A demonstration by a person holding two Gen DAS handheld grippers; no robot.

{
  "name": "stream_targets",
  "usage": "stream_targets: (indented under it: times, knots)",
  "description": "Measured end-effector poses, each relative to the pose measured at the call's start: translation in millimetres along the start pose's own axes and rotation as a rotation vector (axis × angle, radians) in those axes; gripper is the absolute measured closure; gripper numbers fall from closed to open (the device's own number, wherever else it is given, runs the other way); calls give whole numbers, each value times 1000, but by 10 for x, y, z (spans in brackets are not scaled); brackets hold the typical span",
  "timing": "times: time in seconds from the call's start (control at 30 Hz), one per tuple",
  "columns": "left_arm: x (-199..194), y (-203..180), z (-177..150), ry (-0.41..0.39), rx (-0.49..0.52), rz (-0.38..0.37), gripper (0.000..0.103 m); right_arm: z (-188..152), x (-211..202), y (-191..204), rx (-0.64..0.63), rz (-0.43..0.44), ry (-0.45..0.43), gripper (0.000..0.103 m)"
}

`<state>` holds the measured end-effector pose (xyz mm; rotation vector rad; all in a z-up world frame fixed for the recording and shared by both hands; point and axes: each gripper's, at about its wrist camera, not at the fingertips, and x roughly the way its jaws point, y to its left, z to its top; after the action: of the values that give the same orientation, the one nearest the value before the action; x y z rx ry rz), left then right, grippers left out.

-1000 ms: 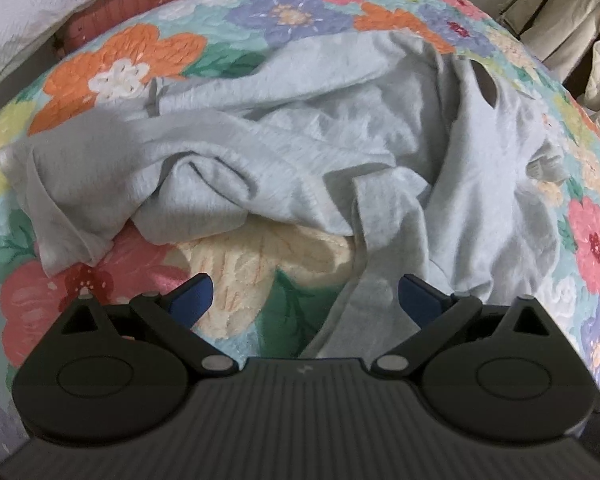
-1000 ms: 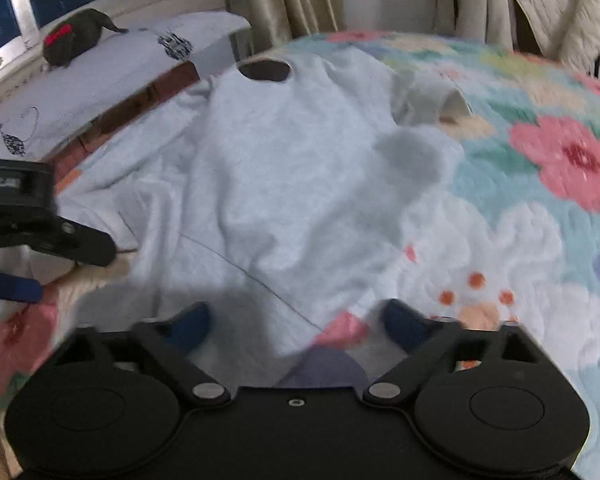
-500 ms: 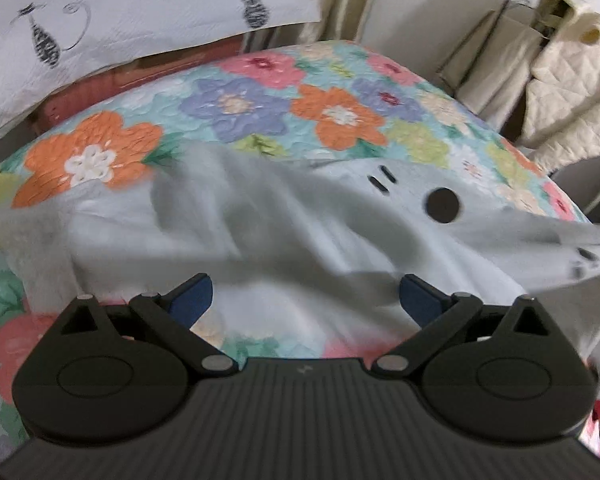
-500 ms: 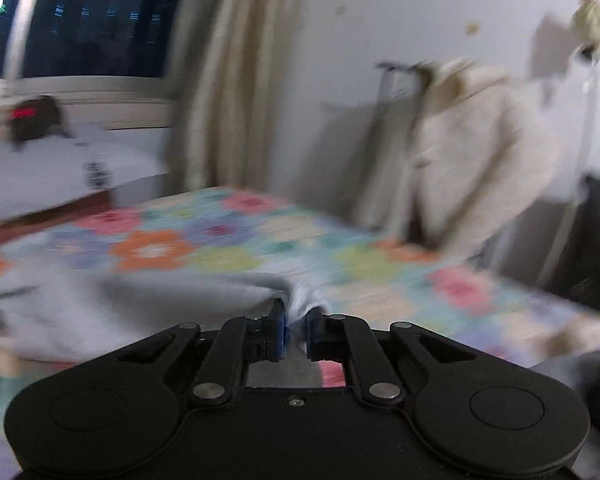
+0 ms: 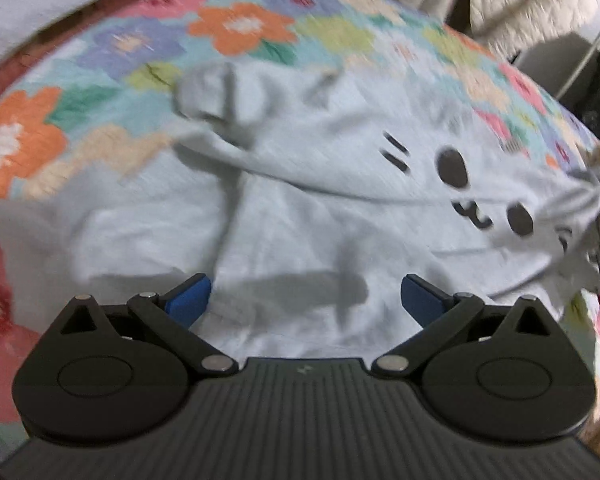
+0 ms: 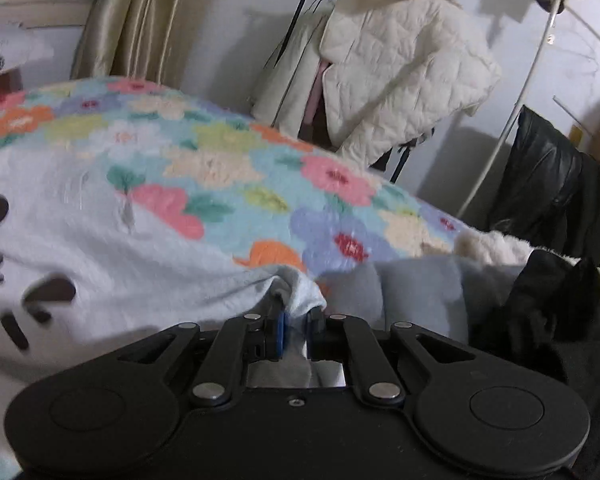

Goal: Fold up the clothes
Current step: 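Grasp the T-shirt edge with the right gripper and lift it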

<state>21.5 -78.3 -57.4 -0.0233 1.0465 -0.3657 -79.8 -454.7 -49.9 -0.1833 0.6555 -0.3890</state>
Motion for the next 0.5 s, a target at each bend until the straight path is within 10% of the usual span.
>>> stream_targets:
  times: [0.27,0.5]
  knots:
    - [394,-308,-106,-1,85,211,3,123,12,-177,99,46,-41,92]
    - [-145,-390,-192,-124,164,153,79,113,194,-214,82,52,13,78]
